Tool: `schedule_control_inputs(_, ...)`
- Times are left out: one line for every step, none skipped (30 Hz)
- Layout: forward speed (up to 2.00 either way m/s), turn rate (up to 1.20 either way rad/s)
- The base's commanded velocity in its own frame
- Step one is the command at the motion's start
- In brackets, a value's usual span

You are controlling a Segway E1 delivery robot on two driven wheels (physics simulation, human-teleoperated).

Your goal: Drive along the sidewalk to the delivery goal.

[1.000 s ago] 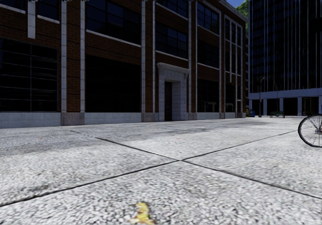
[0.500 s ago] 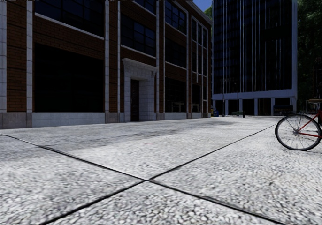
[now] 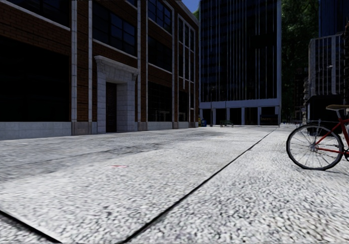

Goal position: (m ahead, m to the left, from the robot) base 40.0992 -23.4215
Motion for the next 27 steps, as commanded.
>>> schedule_control_inputs(1.92, -0.41)
schedule_control_inputs(1.96, -0.41)
schedule_control_inputs(2.0, -0.41)
schedule_control_inputs(2.0, -0.41)
schedule_control_inputs(2.0, -0.4)
schedule_control_inputs(2.0, -0.38)
schedule_control_inputs(2.0, -0.36)
schedule_control_inputs(2.0, -0.34)
schedule_control_inputs(2.0, -0.34)
schedule_control_inputs(2.0, -0.34)
schedule_control_inputs(2.0, -0.33)
schedule_control_inputs(2.0, -0.33)
schedule_control_inputs(2.0, -0.33)
schedule_control_inputs(2.0, -0.32)
schedule_control_inputs(2.0, -0.31)
schedule_control_inputs(2.0, -0.27)
schedule_control_inputs(2.0, -0.24)
schedule_control_inputs(2.0, -0.24)
schedule_control_inputs(2.0, -0.22)
schedule_control_inputs(2.0, -0.2)
schedule_control_inputs(2.0, -0.16)
schedule_control_inputs(2.0, -0.13)
schedule_control_inputs(2.0, -0.13)
schedule_control_inputs(2.0, -0.09)
schedule_control_inputs(2.0, -0.07)
schedule_control_inputs(2.0, -0.06)
schedule_control_inputs(2.0, -0.05)
